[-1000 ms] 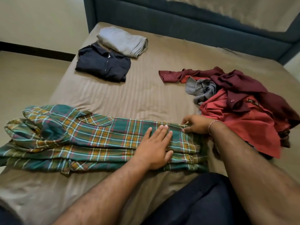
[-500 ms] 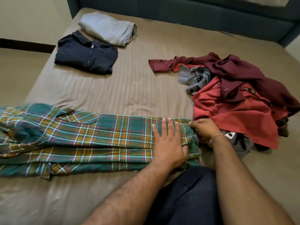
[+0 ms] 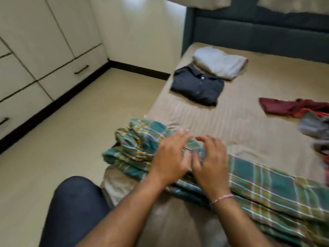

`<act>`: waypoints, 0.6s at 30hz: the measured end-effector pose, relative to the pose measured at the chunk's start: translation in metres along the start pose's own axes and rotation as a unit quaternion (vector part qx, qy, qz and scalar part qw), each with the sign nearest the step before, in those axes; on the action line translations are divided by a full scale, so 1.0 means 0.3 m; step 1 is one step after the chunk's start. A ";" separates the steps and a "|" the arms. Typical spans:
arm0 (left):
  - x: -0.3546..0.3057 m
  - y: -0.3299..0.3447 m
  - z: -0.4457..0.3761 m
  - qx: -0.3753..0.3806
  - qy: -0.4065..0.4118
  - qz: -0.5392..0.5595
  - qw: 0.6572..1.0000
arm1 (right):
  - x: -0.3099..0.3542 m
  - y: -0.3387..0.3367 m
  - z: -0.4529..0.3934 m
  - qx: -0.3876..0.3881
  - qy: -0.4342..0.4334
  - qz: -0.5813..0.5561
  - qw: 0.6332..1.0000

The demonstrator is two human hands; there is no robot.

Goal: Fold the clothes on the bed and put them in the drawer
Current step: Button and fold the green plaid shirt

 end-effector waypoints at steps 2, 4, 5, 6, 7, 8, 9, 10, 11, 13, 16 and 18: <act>0.106 -0.230 -0.007 -0.088 -0.055 -0.001 0.995 | 0.220 0.108 -0.020 0.031 -0.057 -0.037 0.997; 0.218 -0.419 0.021 -0.163 -0.132 -0.037 0.977 | 0.381 0.194 -0.044 0.057 -0.110 -0.047 0.991; 0.295 -0.515 0.050 -0.190 -0.185 -0.058 0.962 | 0.466 0.248 -0.056 0.084 -0.139 -0.038 0.986; 0.371 -0.581 0.080 -0.204 -0.248 -0.071 0.945 | 0.521 0.299 -0.063 0.121 -0.166 -0.005 0.979; 0.453 -0.630 0.111 -0.200 -0.318 -0.076 0.924 | 0.560 0.353 -0.066 0.164 -0.186 0.047 0.968; 0.532 -0.662 0.140 -0.183 -0.391 -0.076 0.899 | 0.579 0.413 -0.059 0.209 -0.194 0.101 0.953; 0.599 -0.661 0.158 -0.150 -0.457 -0.074 0.874 | 0.566 0.452 -0.052 0.238 -0.188 0.140 0.943; 0.665 -0.652 0.177 -0.113 -0.515 -0.063 0.848 | 0.557 0.486 -0.046 0.243 -0.176 0.151 0.942; 0.710 -0.630 0.182 -0.083 -0.553 -0.051 0.827 | 0.541 0.499 -0.044 0.231 -0.161 0.139 0.950; 0.764 -0.569 0.167 -0.039 -0.587 -0.030 0.808 | 0.515 0.493 -0.035 0.181 -0.150 0.087 0.968; 0.822 -0.514 0.124 -0.098 -0.583 0.079 0.803 | 0.503 0.485 -0.011 0.143 -0.170 0.035 0.974; 0.845 -0.513 0.099 -0.209 -0.535 0.210 0.791 | 0.512 0.478 0.007 0.140 -0.181 0.030 0.973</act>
Point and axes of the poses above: each hand's wrist, its own z-axis away from the middle knuckle, its own y-axis out of the palm, x = y × z, the point moved 8 cm from there along -z, towards the middle knuckle, and after that the axes turned 15 degrees about z, right-handed, at the moved point
